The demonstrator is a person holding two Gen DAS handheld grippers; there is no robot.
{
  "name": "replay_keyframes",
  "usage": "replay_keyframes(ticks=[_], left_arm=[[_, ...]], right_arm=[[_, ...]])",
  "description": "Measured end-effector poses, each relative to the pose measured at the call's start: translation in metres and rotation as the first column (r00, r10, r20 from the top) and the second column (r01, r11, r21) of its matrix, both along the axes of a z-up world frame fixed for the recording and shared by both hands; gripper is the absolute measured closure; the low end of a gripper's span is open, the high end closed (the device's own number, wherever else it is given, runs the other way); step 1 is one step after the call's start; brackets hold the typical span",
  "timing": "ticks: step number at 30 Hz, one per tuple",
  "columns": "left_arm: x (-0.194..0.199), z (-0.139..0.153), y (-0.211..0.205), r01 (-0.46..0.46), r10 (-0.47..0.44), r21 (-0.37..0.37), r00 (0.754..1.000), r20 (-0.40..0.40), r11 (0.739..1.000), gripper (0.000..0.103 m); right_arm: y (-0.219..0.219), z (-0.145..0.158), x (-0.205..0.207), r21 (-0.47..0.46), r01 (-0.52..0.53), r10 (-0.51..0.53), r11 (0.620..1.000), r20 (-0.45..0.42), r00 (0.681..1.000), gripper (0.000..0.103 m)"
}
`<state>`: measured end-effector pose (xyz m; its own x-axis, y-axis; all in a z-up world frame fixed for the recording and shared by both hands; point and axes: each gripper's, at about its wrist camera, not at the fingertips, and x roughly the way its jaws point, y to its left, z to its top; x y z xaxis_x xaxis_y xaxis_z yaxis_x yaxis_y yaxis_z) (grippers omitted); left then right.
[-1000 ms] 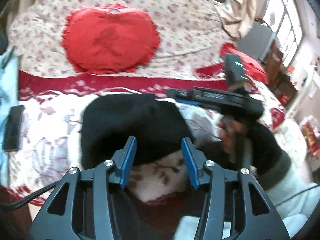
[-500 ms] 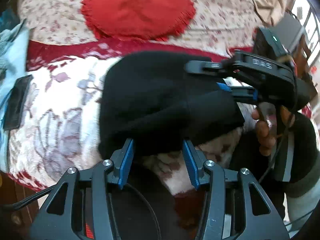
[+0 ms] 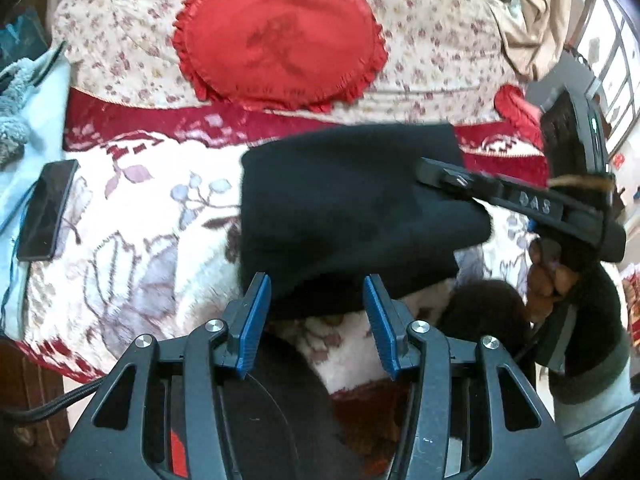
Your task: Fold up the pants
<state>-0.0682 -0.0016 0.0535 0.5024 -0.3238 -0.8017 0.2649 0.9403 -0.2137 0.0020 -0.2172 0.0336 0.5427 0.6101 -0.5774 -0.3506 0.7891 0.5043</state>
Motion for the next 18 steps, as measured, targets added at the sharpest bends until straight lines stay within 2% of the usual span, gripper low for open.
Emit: replay_keyframes(ticks=[2, 5, 8, 10, 14, 18], left_arm=[[0.004, -0.003, 0.0, -0.018, 0.018, 0.005, 1.0, 0.001, 1.0, 0.053], [0.015, -0.015, -0.005, -0.027, 0.028, 0.003, 0.999, -0.036, 1.0, 0.053], [0.023, -0.025, -0.013, -0.028, 0.029, 0.013, 0.998, -0.056, 1.0, 0.053], [0.027, -0.028, -0.017, -0.03, 0.032, 0.039, 0.998, -0.055, 0.999, 0.053], [0.035, -0.036, -0.02, -0.047, 0.051, 0.067, 0.997, -0.062, 0.997, 0.053], [0.04, -0.049, -0.019, -0.075, 0.081, 0.077, 0.993, -0.084, 0.994, 0.053]], right_arm=[[-0.013, -0.002, -0.001, -0.057, 0.044, -0.045, 0.997, -0.013, 0.999, 0.092], [-0.033, -0.027, 0.008, -0.171, 0.099, -0.114, 0.98, -0.085, 0.99, 0.092], [-0.033, -0.043, 0.017, -0.216, 0.106, -0.135, 0.971, -0.124, 0.983, 0.087], [-0.032, -0.035, 0.016, -0.23, 0.122, -0.146, 0.966, -0.09, 0.985, 0.072], [-0.041, -0.002, 0.005, -0.251, 0.178, -0.184, 0.952, 0.0, 0.983, 0.071], [-0.029, 0.017, -0.01, -0.198, 0.094, -0.088, 0.976, 0.038, 0.995, 0.071]])
